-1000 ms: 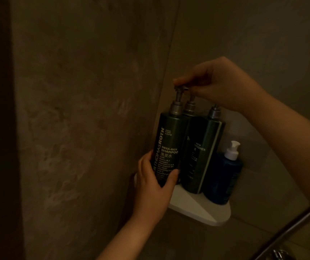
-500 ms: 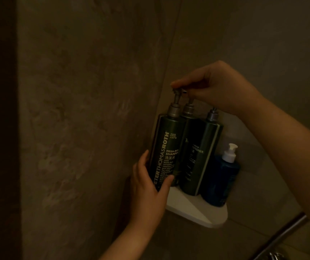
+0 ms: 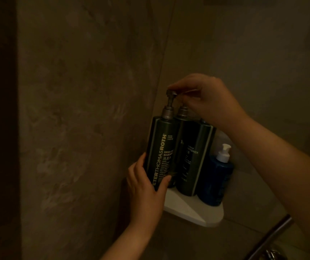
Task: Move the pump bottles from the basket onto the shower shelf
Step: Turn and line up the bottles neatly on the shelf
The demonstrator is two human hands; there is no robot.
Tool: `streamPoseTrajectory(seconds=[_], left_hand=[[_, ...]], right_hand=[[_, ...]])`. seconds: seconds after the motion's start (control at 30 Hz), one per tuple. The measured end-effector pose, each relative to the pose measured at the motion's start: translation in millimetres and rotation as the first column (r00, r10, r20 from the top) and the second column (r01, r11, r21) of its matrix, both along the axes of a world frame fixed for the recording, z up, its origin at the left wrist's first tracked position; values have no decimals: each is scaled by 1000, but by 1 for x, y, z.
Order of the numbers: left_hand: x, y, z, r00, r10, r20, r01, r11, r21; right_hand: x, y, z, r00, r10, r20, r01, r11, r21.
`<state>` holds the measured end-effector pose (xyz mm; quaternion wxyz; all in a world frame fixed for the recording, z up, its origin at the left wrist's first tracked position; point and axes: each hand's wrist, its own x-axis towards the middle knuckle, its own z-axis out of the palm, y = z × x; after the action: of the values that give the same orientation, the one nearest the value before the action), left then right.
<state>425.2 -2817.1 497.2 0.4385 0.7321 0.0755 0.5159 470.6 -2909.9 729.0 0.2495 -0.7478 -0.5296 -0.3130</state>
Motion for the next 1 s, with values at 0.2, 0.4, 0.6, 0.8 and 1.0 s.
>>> streamPoseTrajectory(seconds=[0.2,0.4,0.6,0.8,1.0], left_hand=[[1,1,-1,1000,29,7,-30,999,40],[6,2,0,996,89,8,-89,995,51],[9,3,0,991,136,4,-136,989,62],[10,3,0,985,174,-3,-173,981,89],[9,4,0,982,187,-16,-184,977,109]], right_hand=[[3,4,0,999,-18,39,17,1000,21],[7,6,-3,999,-8,38,6,999,47],[9,11,-8,998,-12,55,6,995,100],[9,13,-12,993,-28,116,14,992,122],[12,13,-13,993,-3,118,-13,991,133]])
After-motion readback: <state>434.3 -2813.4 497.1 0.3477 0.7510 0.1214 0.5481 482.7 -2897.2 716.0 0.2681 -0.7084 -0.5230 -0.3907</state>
